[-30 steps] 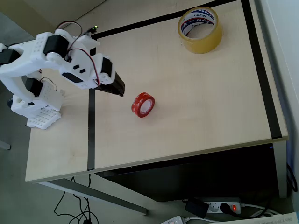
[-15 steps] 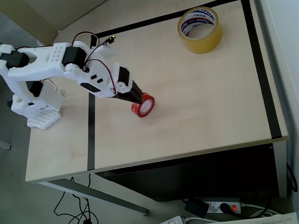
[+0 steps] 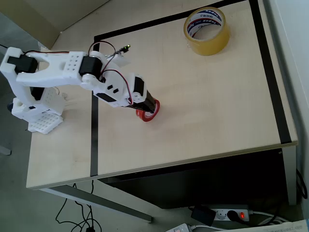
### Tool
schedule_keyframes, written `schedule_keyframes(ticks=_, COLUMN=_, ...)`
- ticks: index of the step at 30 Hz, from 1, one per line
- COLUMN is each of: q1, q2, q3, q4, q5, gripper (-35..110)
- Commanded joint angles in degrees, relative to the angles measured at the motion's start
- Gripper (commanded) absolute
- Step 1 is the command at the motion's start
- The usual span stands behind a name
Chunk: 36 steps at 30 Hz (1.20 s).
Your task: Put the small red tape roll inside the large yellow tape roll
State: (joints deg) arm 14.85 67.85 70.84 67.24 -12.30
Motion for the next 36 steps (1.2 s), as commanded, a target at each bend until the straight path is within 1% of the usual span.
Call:
schedule_keyframes(ticks=1, q1=-0.09, q2=2.29, q3=-3.52, q4=-0.70, q5=-0.53, gripper=0)
schedule_keyframes(ticks=6, q1=-1.58, q2=2.20, q3=-3.43, q4=0.44, q5=-0.53, gripper=0)
schedule_keyframes(ticks=16, q1=-5.54, q2=2.37, q3=-7.73, q4=9.40, q5=0.00, gripper=0)
schedule_keyframes(ticks=22, q1=-7.29, q2=2.37, q3=-12.48, q4=18.37, q5=0.88, gripper=0)
schedule_keyframes(ticks=28, q1=-6.77, q2=2.37, q3=-16.26, q4=25.93, q5=0.79, gripper=0)
schedule_keyframes(ticks=31, q1=-5.45, q2=2.46, q3=-16.17, q4=24.70, q5=0.88, gripper=0)
schedule_keyframes(ticks=36, q1=-4.48, q2=2.29, q3=-15.03, q4=17.67, q5=1.85, gripper=0)
